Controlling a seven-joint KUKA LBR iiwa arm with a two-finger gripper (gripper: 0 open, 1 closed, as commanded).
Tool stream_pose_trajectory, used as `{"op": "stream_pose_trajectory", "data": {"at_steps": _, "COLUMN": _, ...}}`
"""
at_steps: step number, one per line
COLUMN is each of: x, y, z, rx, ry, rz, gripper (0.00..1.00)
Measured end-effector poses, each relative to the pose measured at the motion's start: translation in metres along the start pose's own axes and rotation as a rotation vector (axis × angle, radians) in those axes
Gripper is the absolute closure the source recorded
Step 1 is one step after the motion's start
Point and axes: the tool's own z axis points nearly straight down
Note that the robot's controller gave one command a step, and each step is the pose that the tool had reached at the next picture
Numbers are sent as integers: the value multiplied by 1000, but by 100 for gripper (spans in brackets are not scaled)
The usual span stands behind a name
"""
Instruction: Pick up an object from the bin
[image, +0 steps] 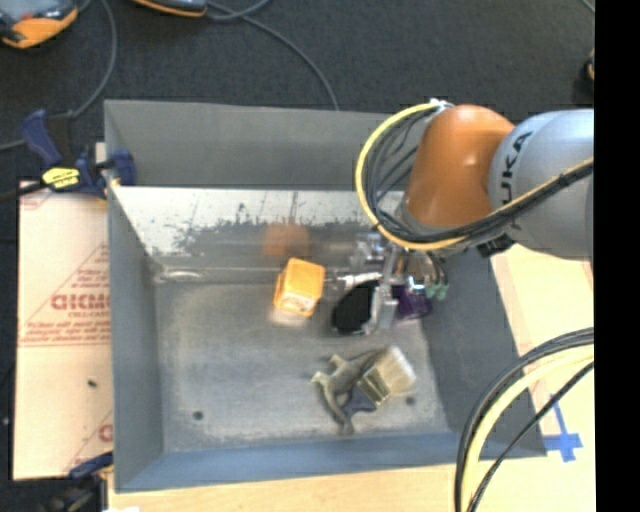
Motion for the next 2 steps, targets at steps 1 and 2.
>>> {"op": "stream_pose_trajectory", "data": {"at_steps": 1, "x": -2, "y": 0, "z": -5, "rx": 1, "ry": -8, "rz": -1, "gripper": 0}}
{"op": "stream_pose_trajectory", "data": {"at_steps": 2, "x": -4, "y": -27, "z": 80, "rx": -1, "ry": 4, "rz": 50, "gripper": 0}}
